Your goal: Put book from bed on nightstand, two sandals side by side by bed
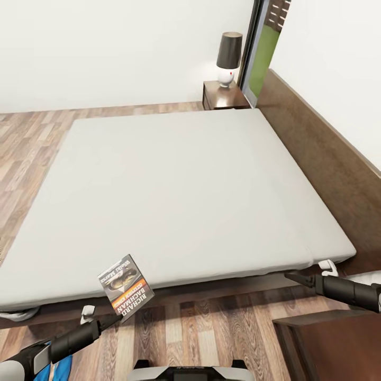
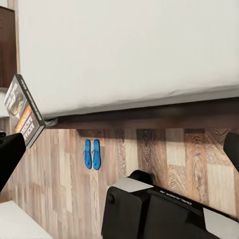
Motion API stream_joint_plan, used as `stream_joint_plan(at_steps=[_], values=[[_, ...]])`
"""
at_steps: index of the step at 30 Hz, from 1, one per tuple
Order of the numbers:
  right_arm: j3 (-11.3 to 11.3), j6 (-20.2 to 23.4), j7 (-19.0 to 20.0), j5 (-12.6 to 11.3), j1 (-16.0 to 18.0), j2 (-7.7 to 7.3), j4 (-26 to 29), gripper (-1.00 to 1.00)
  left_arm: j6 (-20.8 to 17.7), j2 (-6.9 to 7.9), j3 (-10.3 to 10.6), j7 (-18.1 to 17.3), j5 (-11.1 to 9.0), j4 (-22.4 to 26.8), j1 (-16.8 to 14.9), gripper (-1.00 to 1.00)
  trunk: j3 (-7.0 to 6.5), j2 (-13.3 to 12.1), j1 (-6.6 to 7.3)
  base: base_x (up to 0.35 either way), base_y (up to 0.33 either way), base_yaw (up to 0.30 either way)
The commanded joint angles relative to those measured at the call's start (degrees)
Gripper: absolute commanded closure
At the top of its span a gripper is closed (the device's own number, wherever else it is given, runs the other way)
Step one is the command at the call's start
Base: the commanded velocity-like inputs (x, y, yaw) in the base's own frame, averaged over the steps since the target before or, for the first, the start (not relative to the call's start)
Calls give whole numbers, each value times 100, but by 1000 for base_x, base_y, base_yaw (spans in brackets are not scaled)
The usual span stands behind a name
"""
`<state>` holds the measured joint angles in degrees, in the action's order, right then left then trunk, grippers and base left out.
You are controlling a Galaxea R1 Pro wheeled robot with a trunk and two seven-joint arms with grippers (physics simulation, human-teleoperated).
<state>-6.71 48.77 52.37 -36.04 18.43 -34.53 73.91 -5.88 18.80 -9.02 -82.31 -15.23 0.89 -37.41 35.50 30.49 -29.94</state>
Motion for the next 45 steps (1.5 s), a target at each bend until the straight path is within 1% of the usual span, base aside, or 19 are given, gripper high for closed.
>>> stream_joint_plan(at_steps=[1, 10, 19, 45], values=[[-4, 28, 10, -9, 2, -1, 0, -100, -61, 0, -47, -23, 38, -1, -3, 100, -13, -35, 20, 0, 0, 46], [2, 28, 18, -9, 2, -1, 0, -100, -61, 0, -46, -16, 38, -1, -3, 100, -174, -396, 218, 0, 0, 28], [3, 28, 19, -10, 2, -1, 0, -100, -63, 0, -44, -13, 38, -1, -3, 100, -336, -757, 416, 0, 0, 243], [3, 28, 11, -9, 2, -1, 0, -100, -63, -2, -40, -13, 38, -1, -3, 100, -336, -757, 416, 0, 0, 291]])
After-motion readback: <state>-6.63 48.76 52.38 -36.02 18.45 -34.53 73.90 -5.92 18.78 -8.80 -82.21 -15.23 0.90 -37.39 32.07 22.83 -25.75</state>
